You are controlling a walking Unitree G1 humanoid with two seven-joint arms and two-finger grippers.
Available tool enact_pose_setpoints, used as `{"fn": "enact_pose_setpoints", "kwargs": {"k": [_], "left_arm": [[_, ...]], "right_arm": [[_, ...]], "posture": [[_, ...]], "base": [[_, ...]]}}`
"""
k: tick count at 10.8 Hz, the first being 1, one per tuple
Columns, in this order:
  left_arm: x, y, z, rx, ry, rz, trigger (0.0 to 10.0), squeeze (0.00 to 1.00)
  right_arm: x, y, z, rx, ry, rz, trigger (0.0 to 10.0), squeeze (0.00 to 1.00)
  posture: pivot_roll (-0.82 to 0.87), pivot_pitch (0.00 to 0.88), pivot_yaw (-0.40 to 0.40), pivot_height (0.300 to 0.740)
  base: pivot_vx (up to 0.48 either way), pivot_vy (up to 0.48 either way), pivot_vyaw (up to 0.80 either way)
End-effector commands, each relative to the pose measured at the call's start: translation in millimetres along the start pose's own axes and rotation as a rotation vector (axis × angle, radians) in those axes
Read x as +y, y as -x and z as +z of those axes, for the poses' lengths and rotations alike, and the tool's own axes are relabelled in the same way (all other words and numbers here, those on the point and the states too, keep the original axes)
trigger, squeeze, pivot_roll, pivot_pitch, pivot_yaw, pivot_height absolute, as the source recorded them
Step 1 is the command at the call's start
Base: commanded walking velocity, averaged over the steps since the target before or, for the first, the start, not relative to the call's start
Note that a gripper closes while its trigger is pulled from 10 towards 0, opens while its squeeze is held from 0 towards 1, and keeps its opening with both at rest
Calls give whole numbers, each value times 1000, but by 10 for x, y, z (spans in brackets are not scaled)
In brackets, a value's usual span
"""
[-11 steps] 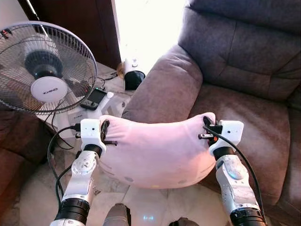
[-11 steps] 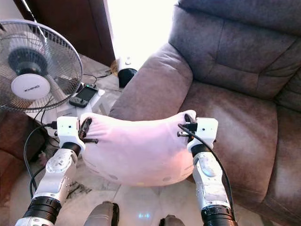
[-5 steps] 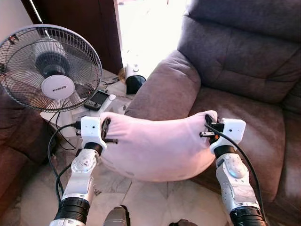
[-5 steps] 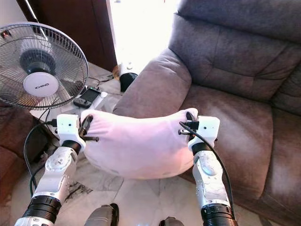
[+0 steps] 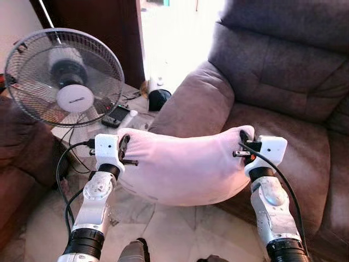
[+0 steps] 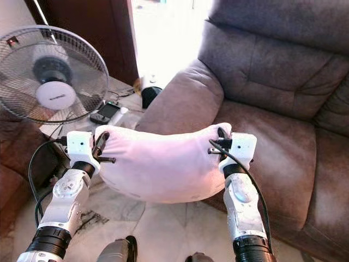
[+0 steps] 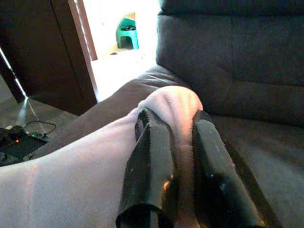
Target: Move the pillow to the sofa from floor
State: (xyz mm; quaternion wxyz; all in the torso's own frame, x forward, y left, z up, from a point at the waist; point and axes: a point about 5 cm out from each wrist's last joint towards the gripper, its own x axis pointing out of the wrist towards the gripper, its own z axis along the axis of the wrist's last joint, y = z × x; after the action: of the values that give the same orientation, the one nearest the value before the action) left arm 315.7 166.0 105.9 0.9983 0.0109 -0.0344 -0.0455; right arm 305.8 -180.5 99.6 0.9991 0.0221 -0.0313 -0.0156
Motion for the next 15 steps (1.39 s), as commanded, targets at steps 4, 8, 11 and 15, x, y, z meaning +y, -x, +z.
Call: {"fn": "enact_pose_setpoints", "kwargs": {"k": [4, 8, 11, 15], "left_arm": [[-21, -52, 207, -93, -42, -28, 10000, 0], [-22, -46, 195, -90, -37, -30, 10000, 0], [-19, -46, 193, -89, -40, -31, 10000, 0], [-19, -49, 197, -94, -47, -28, 10000, 0]], "right_arm": [[-28, -76, 253, -119, -17, -21, 10000, 0], [0, -76, 235, -110, -20, -8, 10000, 0], [0, -75, 224, -101, -21, -1, 10000, 0], [-20, -81, 248, -121, -3, -23, 10000, 0]], "posture": [[56, 63, -13, 740], [56, 54, -14, 740], [56, 62, -16, 740], [59, 75, -20, 740]], "base": [[0, 0, -106], [0, 0, -711], [0, 0, -635], [0, -238, -300]]}}
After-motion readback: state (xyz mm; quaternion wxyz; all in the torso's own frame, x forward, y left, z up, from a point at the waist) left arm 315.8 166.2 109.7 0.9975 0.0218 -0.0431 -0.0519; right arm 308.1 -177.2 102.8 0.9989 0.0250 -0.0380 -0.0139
